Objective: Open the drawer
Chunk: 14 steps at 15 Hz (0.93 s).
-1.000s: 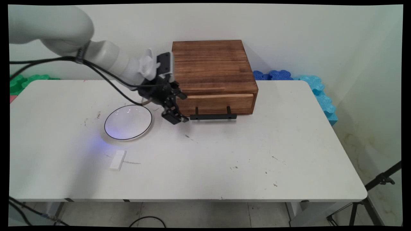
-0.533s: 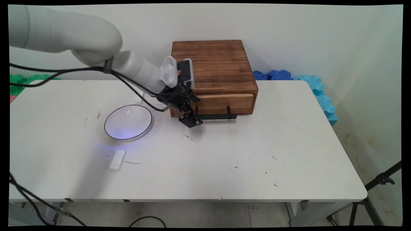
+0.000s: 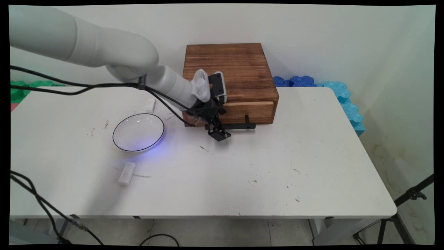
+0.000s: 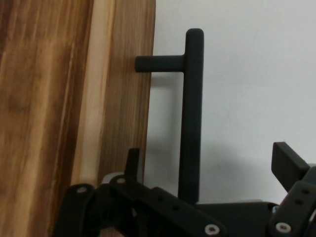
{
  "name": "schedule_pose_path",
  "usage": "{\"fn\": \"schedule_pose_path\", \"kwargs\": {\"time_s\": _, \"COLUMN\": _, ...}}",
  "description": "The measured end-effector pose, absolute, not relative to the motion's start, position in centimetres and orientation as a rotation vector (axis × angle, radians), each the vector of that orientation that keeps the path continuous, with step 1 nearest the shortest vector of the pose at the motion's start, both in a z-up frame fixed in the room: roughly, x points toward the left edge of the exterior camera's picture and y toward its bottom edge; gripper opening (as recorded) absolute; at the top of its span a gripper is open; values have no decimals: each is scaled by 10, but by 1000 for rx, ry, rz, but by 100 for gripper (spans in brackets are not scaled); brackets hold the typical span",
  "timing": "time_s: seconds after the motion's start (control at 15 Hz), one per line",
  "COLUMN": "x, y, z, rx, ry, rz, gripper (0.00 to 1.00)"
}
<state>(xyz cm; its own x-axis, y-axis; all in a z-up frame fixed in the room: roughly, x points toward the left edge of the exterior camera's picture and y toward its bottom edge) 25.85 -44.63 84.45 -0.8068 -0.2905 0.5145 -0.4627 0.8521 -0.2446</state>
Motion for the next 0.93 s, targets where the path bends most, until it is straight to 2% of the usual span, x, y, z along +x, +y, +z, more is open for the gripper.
{"fn": "schedule_pose_path", "kwargs": {"time_s": 0.93, "x": 228, "y": -464, "z": 808, "rx": 581, "ry": -2578, "rz": 478, "gripper": 100}}
